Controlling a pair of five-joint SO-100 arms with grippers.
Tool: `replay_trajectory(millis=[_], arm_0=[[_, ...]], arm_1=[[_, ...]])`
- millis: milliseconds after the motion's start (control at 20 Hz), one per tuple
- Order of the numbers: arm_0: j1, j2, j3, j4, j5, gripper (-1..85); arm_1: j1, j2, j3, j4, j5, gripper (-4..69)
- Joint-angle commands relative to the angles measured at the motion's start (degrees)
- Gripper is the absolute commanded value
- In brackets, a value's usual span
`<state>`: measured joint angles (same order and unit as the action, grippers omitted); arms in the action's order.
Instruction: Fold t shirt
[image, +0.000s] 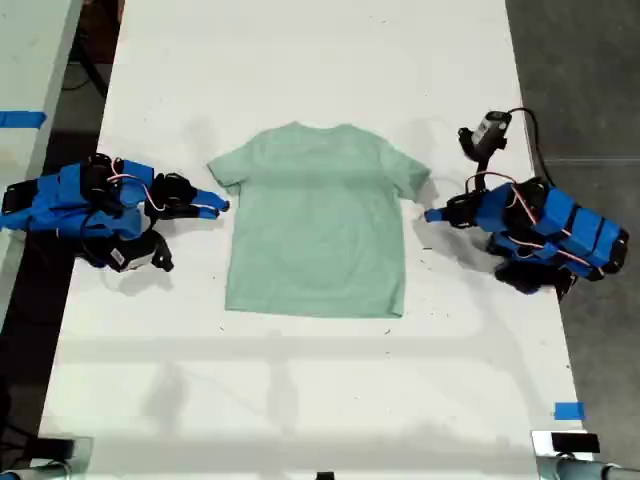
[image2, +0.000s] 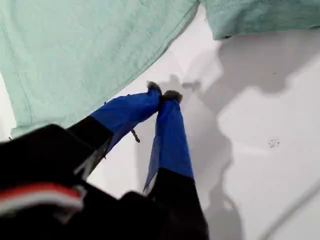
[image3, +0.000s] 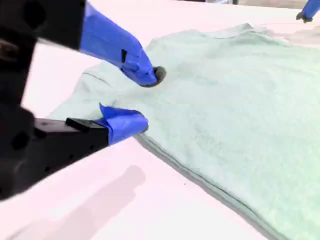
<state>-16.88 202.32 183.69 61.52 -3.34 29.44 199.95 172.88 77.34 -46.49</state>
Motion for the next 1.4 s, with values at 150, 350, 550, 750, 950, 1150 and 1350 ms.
replay_trajectory(millis=[150, 350, 550, 750, 950, 1150, 1350], arm_0=[[-4.0, 0.4, 0.9, 0.1, -0.9, 5.7], [-3.1, 0.4, 0.9, 0.0, -1.0, 0.0], [2.3, 0.4, 0.8, -0.1, -1.4, 0.0], [3.7, 0.4, 0.9, 0.0, -0.4, 0.0], [4.8, 0.4, 0.9, -0.2, -2.2, 0.0], [4.4, 0.4, 0.9, 0.1, -2.5, 0.0], [4.9, 0.4, 0.9, 0.0, -2.9, 0.0]], arm_1=[[1.1, 0.7, 4.7, 0.2, 0.5, 1.9], [2.2, 0.8, 4.7, 0.2, 31.2, 2.9], [0.7, 0.8, 4.7, 0.2, 30.7, 2.9], [-2.5, 0.8, 4.2, 1.0, 26.5, 1.7], [-5.6, -2.0, -2.9, 4.1, 27.9, 1.7], [3.9, -39.0, -34.7, 6.8, 12.4, 1.7], [19.2, -57.0, -55.7, 10.9, -8.8, 14.4]])
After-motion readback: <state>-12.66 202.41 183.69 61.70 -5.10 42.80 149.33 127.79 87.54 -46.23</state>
